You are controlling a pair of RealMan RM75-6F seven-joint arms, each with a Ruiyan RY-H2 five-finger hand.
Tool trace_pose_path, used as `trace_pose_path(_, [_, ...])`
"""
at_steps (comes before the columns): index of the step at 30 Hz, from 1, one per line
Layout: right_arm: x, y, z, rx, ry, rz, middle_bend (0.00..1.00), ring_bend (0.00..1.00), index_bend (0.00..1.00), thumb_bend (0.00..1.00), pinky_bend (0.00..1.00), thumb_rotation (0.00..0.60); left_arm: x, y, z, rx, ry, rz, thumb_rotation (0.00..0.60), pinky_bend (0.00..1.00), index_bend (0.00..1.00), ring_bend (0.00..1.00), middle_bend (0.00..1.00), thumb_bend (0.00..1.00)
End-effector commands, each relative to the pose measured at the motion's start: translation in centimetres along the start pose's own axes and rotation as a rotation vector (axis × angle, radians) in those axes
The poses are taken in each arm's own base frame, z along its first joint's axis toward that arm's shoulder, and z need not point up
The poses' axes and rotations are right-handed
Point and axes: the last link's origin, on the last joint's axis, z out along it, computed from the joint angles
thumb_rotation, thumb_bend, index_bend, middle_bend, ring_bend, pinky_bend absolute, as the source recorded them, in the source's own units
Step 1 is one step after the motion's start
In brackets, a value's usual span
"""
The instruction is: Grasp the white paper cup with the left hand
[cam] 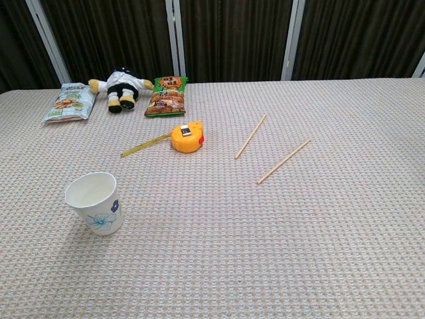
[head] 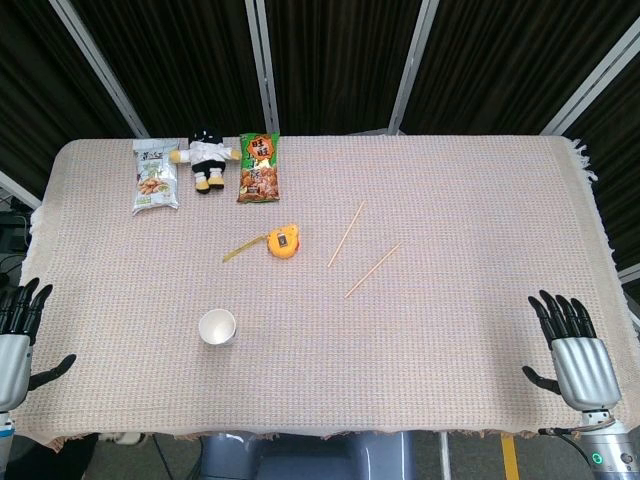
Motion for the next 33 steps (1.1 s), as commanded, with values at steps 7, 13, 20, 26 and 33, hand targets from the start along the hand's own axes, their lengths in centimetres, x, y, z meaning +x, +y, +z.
trace_pose_path(7, [0.1,0.0,-0.1,0.001,0.007,0.005,0.0,0.0,0.0,0.05,0.0,0.6,-0.1,0.1,0.0,-0.002,-0.007,0.001,0.6,0.0,0.0,0.0,0.0,0.0])
trace_pose_path(13, [0.2,0.0,-0.1,0.003,0.009,0.006,0.0,0.0,0.0,0.05,0.0,0.6,-0.2,0.0,0.1,-0.002,-0.011,0.002,0.6,0.0,0.0,0.0,0.0,0.0])
trace_pose_path(20, [0.2,0.0,-0.1,-0.001,0.009,0.004,0.0,0.0,0.0,0.05,0.0,0.6,-0.6,0.4,0.4,-0.02,-0.038,0.005,0.6,0.0,0.0,0.0,0.0,0.0])
trace_pose_path(26, [0.2,0.1,-0.1,-0.008,0.005,0.008,0.0,0.0,0.0,0.05,0.0,0.6,-1.4,1.8,1.2,-0.06,-0.095,0.013,0.6,0.0,0.0,0.0,0.0,0.0])
trace_pose_path(33, [0.1,-0.1,-0.2,0.004,0.001,0.004,0.0,0.0,0.0,0.05,0.0,0.6,-2.9,5.4,3.7,-0.152,-0.185,0.048,0.6,0.0,0.15,0.0,0.0,0.0])
